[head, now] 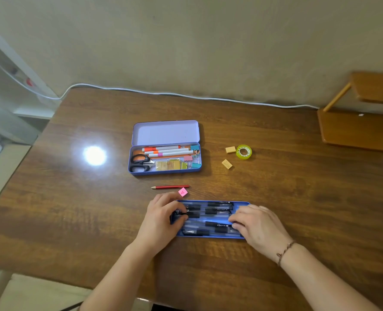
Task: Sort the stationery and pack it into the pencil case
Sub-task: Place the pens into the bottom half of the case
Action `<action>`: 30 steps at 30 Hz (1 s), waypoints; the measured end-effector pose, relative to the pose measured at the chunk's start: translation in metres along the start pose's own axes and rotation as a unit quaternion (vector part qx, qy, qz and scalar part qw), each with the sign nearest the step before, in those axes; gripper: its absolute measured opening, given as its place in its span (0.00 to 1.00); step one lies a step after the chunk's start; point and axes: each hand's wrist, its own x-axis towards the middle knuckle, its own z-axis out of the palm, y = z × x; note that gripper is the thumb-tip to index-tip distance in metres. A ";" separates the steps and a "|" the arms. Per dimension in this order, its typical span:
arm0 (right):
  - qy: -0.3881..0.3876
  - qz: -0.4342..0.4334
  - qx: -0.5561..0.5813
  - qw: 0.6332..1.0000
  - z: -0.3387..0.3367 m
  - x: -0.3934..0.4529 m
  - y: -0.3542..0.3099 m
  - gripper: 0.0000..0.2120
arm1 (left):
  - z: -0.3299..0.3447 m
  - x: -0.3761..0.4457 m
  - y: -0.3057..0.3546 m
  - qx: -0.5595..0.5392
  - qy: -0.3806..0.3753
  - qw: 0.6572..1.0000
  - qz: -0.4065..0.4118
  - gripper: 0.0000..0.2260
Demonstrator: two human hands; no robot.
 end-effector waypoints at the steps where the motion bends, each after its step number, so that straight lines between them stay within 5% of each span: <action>1: 0.000 0.000 0.000 1.000 0.000 0.000 0.000 0.11 | 0.000 -0.001 0.000 -0.004 0.003 1.000 -0.001 0.07; 8: -0.009 0.007 -0.023 1.000 0.001 0.003 -0.005 0.14 | 0.002 -0.003 0.002 -0.002 0.004 1.000 -0.004 0.06; 20: 0.142 0.042 0.006 0.989 0.004 -0.007 -0.011 0.05 | -0.001 -0.001 0.000 0.001 -0.011 1.000 -0.004 0.07; 26: 0.056 0.017 -0.047 0.997 -0.001 -0.031 -0.005 0.12 | -0.001 -0.003 0.001 -0.020 0.005 1.000 -0.006 0.05; 30: 0.085 0.047 0.013 0.995 0.004 -0.033 -0.004 0.11 | -0.003 -0.003 0.008 -0.041 0.069 0.997 0.020 0.04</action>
